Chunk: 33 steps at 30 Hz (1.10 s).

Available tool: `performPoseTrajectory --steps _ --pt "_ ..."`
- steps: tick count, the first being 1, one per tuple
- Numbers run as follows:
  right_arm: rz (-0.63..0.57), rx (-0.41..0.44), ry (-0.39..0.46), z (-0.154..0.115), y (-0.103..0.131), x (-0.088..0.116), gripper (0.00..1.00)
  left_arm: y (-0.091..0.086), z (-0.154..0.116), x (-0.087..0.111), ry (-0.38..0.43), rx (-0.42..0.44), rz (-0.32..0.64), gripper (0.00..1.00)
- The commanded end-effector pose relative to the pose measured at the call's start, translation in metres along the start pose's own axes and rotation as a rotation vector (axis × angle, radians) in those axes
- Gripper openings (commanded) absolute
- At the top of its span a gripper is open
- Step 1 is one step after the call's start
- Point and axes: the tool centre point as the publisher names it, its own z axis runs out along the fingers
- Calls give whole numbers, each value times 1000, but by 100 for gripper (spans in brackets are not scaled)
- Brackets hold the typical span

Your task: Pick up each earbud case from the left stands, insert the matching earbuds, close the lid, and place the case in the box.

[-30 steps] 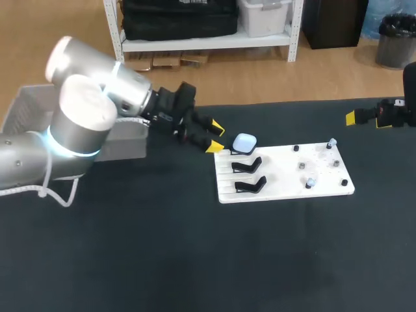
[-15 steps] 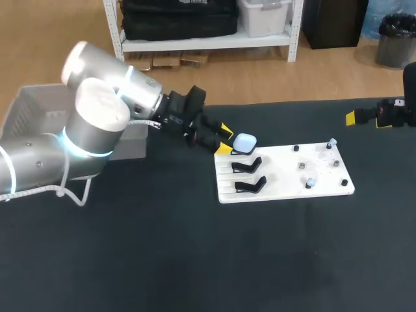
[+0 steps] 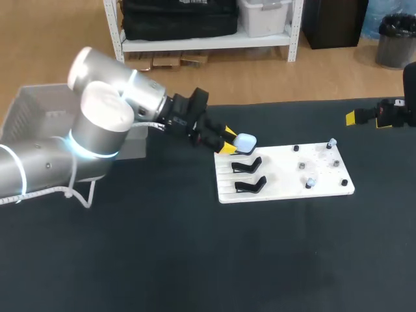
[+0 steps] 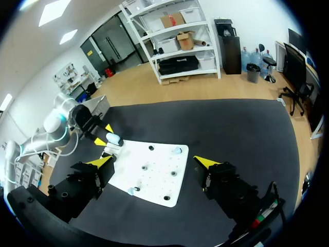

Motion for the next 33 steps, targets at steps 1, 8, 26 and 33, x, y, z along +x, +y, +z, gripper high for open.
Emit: performPoseTrajectory --steps 1,8,26,33 --pt "0 2 1 0 0 0 100 7 4 1 -10 0 2 48" --pt "0 2 1 0 0 0 100 5 7 -2 -26 4 7 47" --pt "0 2 1 0 0 0 100 5 15 0 -57 7 -6 40" --pt "0 2 1 0 0 0 100 5 17 0 -66 -3 -12 34"
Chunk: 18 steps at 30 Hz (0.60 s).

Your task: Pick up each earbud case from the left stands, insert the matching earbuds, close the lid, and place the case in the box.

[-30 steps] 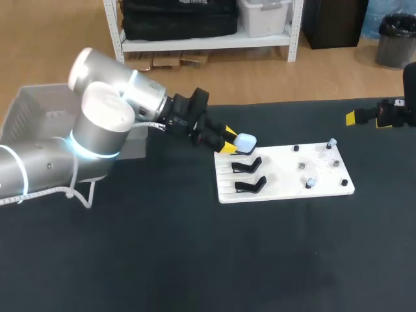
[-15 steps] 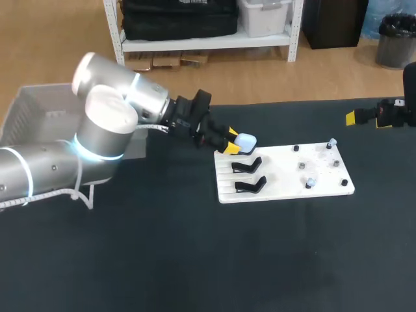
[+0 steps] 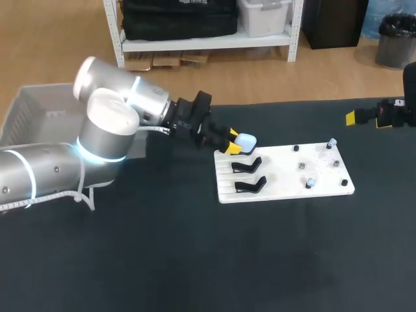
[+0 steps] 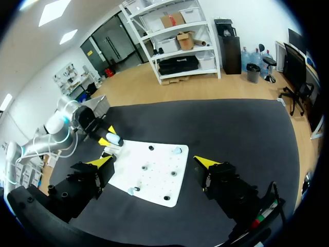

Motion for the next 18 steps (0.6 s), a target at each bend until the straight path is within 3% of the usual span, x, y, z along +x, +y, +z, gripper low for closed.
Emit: performPoseTrajectory --steps 1,11,14,18 --pt "0 2 1 0 0 0 100 1 3 2 -10 -8 0 32" --pt "0 2 1 0 0 0 100 -2 4 4 -21 -21 1 16" --pt "0 2 1 0 0 0 100 -6 2 3 -28 -24 -2 0" --pt "0 2 1 0 0 0 100 -13 -7 -6 -60 -38 -1 0"
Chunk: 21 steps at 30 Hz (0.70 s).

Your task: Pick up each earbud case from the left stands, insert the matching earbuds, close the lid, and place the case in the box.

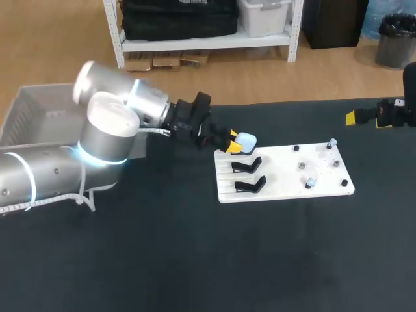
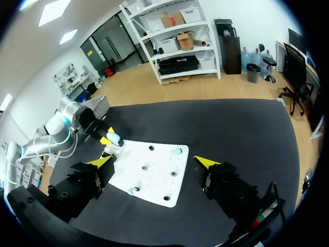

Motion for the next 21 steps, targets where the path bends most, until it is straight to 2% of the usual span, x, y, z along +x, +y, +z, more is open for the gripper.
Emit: performPoseTrajectory --steps 1,10,14,21 --pt "0 2 1 0 0 0 100 -15 -11 -7 -42 -32 0 0" --pt "0 2 1 0 0 0 100 -38 -37 -63 -228 -121 11 0" --pt "0 2 1 0 0 0 100 -49 -43 -81 -281 -136 34 0" --pt "0 2 1 0 0 0 100 -49 -43 -81 -281 -136 34 0"
